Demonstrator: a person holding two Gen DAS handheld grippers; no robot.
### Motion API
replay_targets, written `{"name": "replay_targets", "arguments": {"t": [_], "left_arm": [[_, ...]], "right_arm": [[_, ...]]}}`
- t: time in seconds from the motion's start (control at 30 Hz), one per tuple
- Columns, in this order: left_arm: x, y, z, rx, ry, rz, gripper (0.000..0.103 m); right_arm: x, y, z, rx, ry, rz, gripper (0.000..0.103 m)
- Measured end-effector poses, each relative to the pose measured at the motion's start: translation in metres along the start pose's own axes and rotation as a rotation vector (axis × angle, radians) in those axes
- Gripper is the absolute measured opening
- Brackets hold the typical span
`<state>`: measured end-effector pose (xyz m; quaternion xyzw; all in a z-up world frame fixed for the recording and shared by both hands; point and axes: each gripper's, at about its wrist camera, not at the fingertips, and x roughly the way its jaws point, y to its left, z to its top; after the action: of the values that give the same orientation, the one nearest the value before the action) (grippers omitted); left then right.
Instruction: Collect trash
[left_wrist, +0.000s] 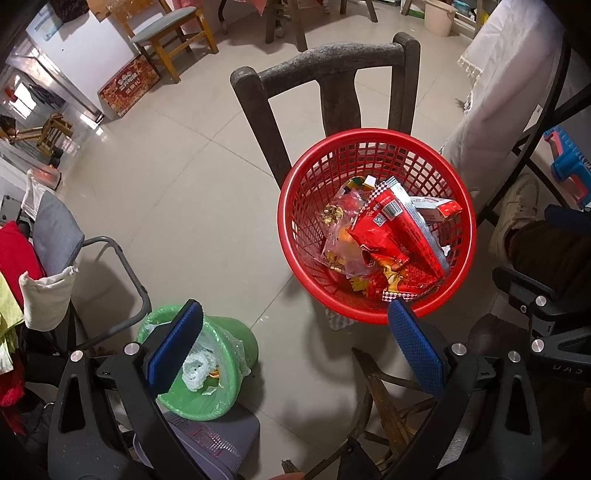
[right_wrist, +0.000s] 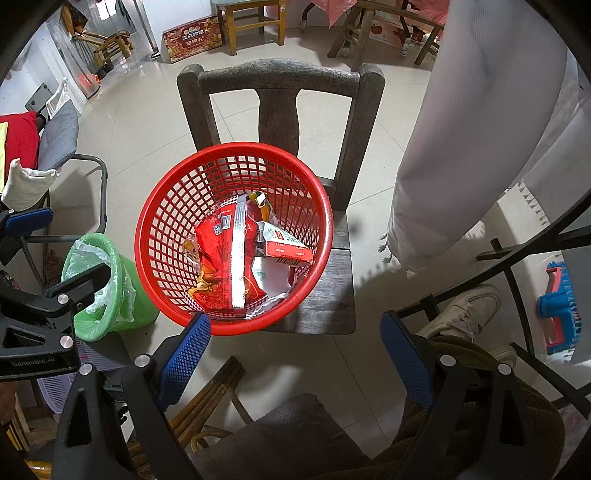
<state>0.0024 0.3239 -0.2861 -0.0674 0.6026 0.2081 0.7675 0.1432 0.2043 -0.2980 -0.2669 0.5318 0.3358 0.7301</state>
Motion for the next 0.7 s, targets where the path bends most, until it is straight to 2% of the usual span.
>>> {"name": "replay_targets", "arguments": {"t": [0.7], "left_arm": [[-0.0034, -0.0084, -0.0009, 0.04, -0.017, 0.012, 0.096]], "right_arm": [[-0.0005, -0.0004, -0.0001, -0.001, -0.001, -0.001, 0.091]]}}
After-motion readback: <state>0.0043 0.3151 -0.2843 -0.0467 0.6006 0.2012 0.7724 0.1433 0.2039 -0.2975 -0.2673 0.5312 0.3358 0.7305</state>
